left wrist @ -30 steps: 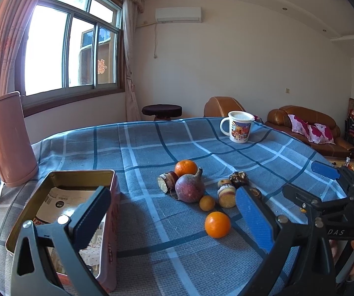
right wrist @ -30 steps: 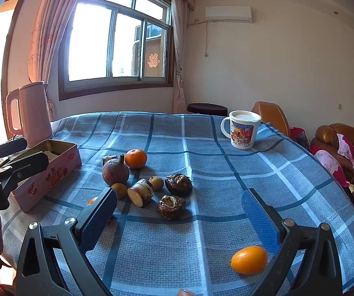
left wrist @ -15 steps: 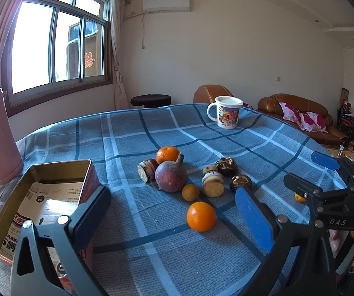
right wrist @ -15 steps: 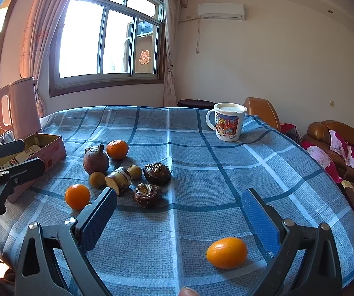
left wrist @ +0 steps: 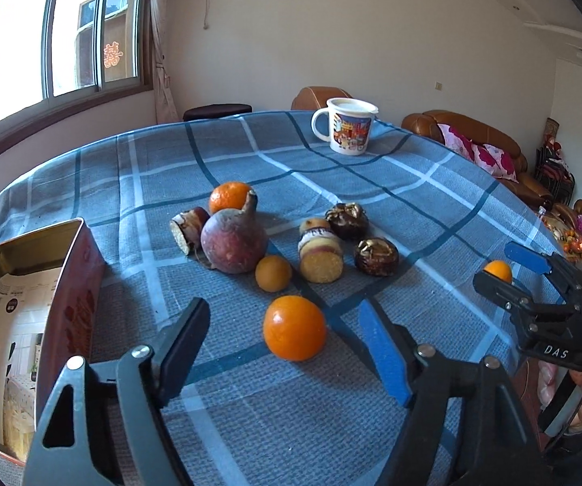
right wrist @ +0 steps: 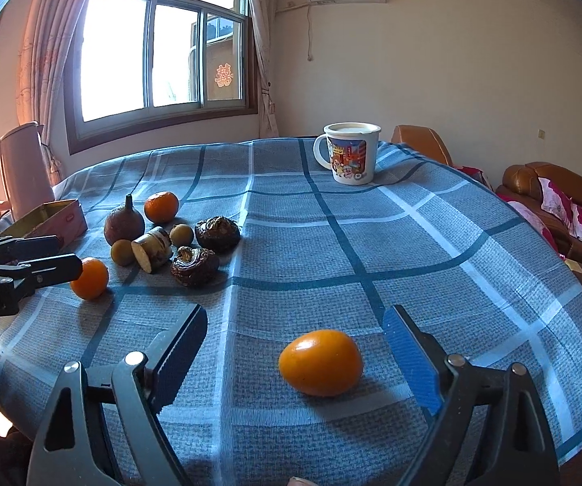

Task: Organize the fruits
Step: 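Grasp the large orange with the left tool while the right tool grasps another orange, then carry the held oranges with both tools over the open tin box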

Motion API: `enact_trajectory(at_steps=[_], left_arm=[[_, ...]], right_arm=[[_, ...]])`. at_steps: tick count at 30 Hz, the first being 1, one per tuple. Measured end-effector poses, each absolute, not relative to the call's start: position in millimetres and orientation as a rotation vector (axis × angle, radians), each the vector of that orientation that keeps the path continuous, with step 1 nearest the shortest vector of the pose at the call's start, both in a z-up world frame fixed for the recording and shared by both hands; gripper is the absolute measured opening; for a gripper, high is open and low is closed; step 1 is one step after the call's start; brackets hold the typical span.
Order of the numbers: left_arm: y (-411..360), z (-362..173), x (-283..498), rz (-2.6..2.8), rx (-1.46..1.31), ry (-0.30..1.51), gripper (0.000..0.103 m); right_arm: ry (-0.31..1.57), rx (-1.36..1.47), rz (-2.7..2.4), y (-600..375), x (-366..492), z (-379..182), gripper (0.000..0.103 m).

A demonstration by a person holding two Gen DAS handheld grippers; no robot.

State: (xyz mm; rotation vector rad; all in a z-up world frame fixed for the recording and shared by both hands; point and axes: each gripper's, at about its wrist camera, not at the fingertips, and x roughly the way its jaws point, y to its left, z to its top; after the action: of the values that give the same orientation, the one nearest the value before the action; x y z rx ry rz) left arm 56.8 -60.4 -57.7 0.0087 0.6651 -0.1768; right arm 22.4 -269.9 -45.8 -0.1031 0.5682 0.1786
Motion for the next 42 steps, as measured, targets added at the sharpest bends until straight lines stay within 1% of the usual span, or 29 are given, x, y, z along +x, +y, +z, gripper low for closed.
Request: enact_trajectory(at_steps=[2,4,5,7,8,9,10,12,13,19,42], left_arm=[[-65,-60,61,-0.186,0.024,0.684,0.076],[-67,-62,66,-0.189,0.035,0.697,0.072],[-68,-63,69,-0.195,0.036,0.711,0.070],[-66,-66,73,-0.211,0.023,0.738,0.058],[-65,-68,76,-0.216,0.014,0.757,0.056],[-63,-69,77,-0.221,0.003,0.767,0.051],[-62,-70,78,-0.226,-0.008,0.774,0.049],[-60,-71,79,-0.239,-0.023,0.783,0.045],[-60,-72,80,-0.243,-0.026,0.791,0.039],[-57,-72,80,-0.252,-0.049,0.789,0.038],[-52,-56,59,-0.193,-0.035,0.629,0.037]], right_arm=[[0.580,-0.104,0.180,-269,23,-48,0.084],[0.589,-0.105,0.172,-270,25,-50,0.083],[0.594,-0.105,0.166,-271,26,-51,0.077],[0.612,-0.103,0.160,-274,29,-54,0.070],[0.618,-0.102,0.159,-274,30,-55,0.065],[0.626,-0.104,0.163,-275,31,-57,0.062],[0.631,-0.106,0.167,-275,31,-58,0.056],[0.635,-0.112,0.166,-275,31,-60,0.050],[0.639,-0.113,0.170,-274,31,-61,0.044],[0.631,-0.108,0.190,-275,30,-62,0.044],[0.539,-0.152,0.354,-228,13,-51,0.044]])
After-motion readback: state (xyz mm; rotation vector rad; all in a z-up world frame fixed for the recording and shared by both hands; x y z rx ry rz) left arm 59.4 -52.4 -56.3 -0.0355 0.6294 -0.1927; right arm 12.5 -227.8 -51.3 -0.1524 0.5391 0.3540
